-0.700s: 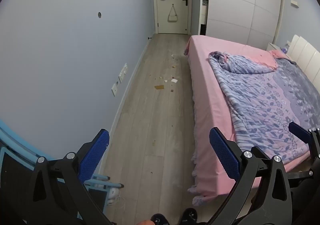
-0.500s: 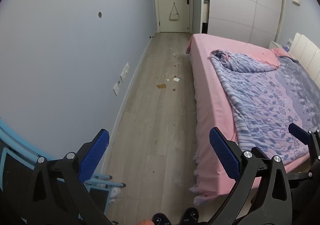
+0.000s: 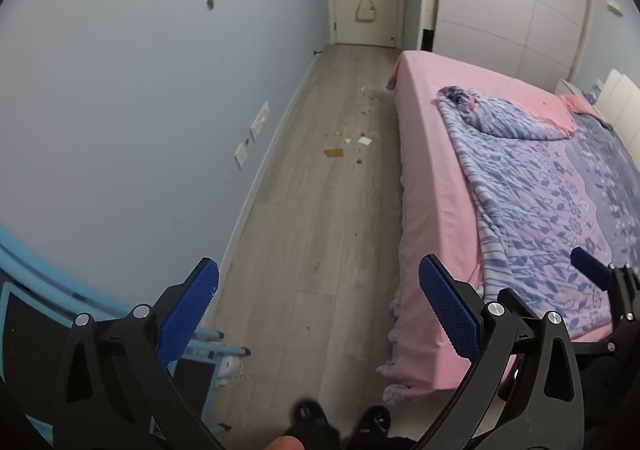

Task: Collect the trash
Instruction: 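Carry both open tools along the bed toward the litter on the floor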

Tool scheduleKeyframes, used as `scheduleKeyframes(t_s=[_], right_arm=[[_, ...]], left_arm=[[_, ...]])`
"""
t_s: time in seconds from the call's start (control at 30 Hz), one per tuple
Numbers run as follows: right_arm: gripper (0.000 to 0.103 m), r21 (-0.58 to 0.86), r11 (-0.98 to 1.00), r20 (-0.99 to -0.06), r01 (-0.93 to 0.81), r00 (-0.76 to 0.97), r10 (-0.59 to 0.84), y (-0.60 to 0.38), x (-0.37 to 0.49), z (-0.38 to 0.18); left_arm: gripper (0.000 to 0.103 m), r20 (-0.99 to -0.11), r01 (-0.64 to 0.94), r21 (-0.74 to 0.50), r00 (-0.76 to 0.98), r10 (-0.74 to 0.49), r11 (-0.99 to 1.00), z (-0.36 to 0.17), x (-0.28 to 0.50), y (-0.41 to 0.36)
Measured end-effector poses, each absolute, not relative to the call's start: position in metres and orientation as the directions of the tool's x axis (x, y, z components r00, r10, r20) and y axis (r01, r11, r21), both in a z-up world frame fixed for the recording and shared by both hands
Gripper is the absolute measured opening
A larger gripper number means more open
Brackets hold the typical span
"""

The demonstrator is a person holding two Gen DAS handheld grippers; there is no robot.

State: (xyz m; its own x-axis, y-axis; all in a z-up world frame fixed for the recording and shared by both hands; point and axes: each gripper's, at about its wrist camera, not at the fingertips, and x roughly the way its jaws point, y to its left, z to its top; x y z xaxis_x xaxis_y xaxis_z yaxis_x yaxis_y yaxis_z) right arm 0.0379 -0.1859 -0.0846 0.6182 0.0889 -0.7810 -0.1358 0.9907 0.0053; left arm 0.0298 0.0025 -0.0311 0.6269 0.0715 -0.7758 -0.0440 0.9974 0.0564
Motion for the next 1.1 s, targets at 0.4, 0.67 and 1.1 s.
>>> scheduleKeyframes(t_s=[0.4, 0.67, 1.1], right_arm=[[0.096, -0.033, 0.99, -0.786, -0.135, 0.616, 0.058, -0.103, 0.156, -0.095], [0.096, -0.048, 0.998, -0.789, -0.05, 0.615, -0.007, -0.076, 0.252, -0.082], [0.096, -0.023, 0.999, -0.807, -0.031, 0.591, 0.0, -0.115, 0.446, -0.106]], left_arm=[[0.097, -0.773, -0.079, 0.078, 0.625, 0.11, 0.994, -0.06, 0.161, 0.102], [0.097, -0.771, -0.003, 0.04, 0.636, 0.033, 0.999, -0.067, 0.28, 0.144], [0.097, -0.789, 0.111, 0.021, 0.612, -0.052, 0.994, -0.089, 0.487, 0.098]])
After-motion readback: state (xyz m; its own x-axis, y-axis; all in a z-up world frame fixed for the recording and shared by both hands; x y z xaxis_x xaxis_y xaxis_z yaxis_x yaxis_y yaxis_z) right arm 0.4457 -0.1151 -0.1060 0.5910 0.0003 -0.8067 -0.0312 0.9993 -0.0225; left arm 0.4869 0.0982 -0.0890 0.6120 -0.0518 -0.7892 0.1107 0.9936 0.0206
